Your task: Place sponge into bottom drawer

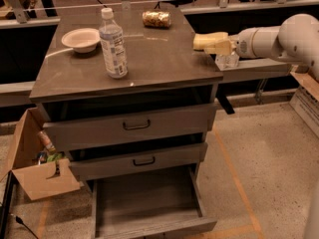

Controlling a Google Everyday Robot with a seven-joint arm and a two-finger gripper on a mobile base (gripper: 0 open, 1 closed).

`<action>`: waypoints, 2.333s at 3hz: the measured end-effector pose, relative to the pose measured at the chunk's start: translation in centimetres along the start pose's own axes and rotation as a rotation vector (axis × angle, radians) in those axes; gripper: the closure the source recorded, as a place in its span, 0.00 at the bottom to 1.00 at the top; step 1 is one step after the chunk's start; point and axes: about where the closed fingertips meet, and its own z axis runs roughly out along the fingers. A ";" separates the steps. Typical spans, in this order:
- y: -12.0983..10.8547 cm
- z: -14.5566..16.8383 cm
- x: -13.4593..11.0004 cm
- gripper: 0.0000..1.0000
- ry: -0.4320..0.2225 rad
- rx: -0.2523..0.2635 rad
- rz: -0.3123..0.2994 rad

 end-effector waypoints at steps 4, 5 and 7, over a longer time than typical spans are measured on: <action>8.0 -7.3 3.2 1.00 0.156 -0.181 -0.144; 11.3 -8.9 5.0 1.00 0.185 -0.276 -0.113; 21.0 -12.6 12.2 1.00 0.301 -0.447 -0.082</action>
Offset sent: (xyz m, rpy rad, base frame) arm -0.1835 0.0336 -0.0098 -0.2204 0.1371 0.3873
